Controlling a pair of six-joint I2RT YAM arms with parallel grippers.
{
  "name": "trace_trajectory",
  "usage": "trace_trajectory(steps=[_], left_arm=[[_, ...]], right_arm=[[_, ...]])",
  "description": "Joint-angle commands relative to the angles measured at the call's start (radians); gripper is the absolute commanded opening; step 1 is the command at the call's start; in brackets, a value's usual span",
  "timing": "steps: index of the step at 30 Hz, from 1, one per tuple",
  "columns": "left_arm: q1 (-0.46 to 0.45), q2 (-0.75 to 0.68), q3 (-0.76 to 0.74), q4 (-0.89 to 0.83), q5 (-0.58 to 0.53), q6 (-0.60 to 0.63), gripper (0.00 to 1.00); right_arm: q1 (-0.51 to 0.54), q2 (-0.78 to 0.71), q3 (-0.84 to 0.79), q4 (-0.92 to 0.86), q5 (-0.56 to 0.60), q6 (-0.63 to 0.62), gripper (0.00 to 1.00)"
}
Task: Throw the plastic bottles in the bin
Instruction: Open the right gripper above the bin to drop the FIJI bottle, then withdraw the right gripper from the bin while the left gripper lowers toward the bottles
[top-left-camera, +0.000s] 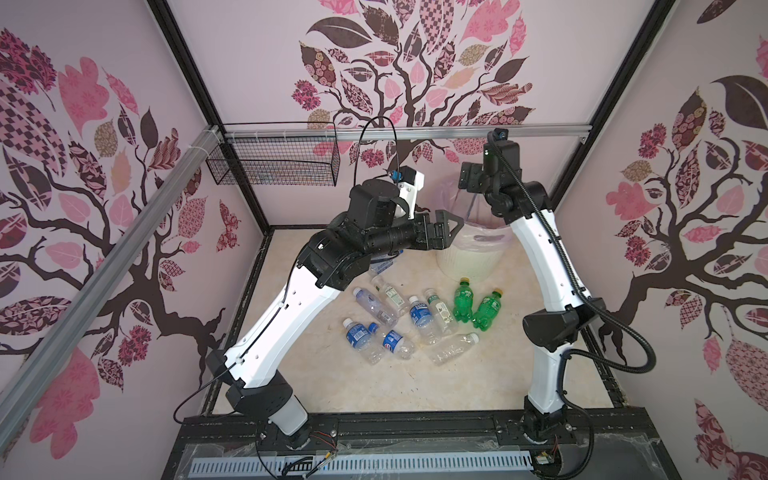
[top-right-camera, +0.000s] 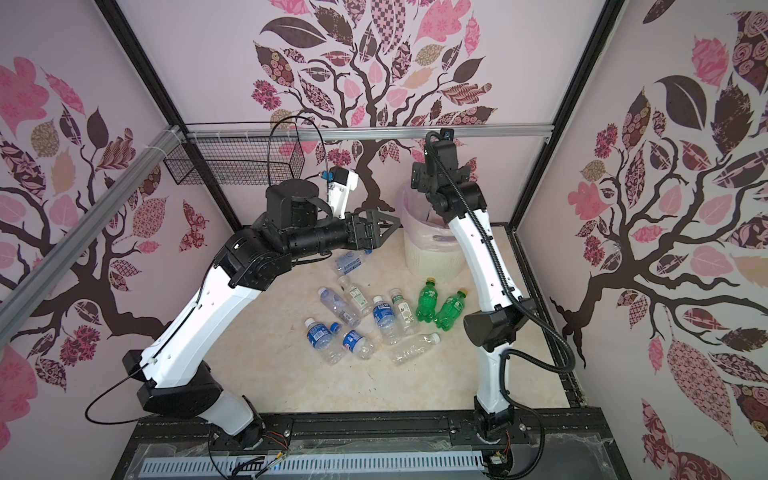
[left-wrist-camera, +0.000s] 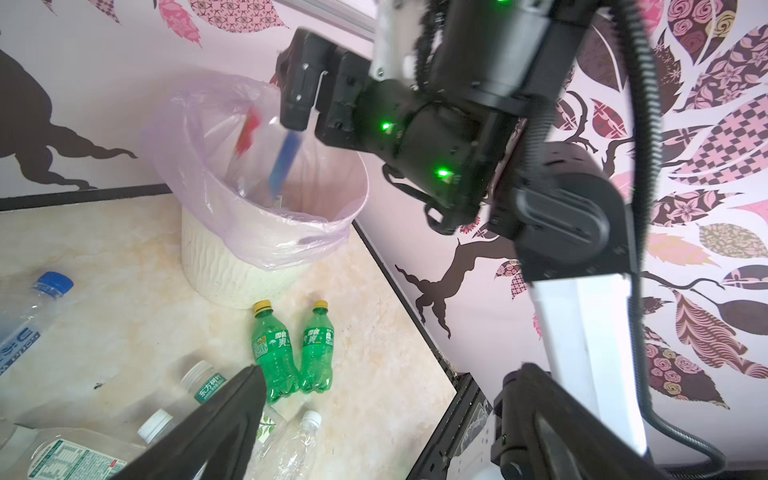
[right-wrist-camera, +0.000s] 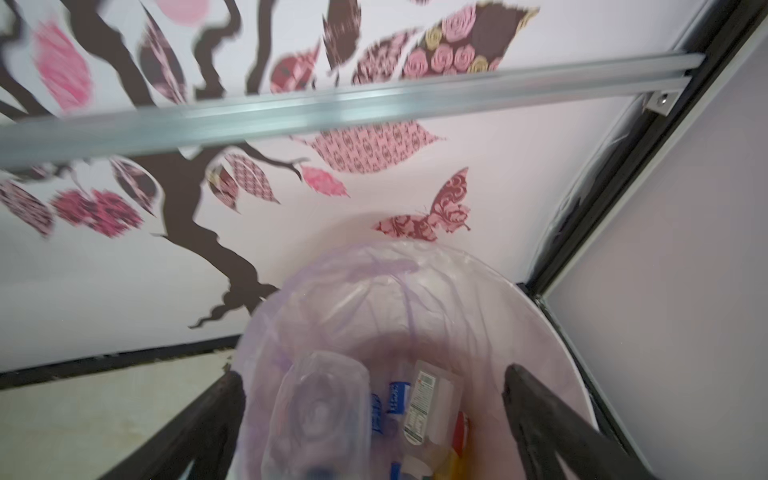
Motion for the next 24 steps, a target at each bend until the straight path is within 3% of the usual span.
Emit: trace_trajectory(steps=[1, 11, 17, 24], left_arm=[[0.002, -0.035, -0.028, -0.010, -0.028, 0.031, 0.97], [0.003, -0.019, -0.045, -0.003, -0.020, -0.016, 0.97], [0.008, -0.025, -0.060, -0.022, -0.068, -0.023, 0.97], [0.056, -0.052, -0.128, -0.055, -0.107, -0.114, 0.97]], right_arm=[[-0.004, -0.070, 0.016, -0.042, 0.036, 0.028, 0.99], [-0.005, -0.197, -0.178, -0.023, 0.018, 0.043, 0.99], [-0.004, -0.239, -0.233, -0.023, -0.032, 0.073, 0.99], [0.032, -0.289, -0.300, -0.020, -0.053, 0.072, 0.99]])
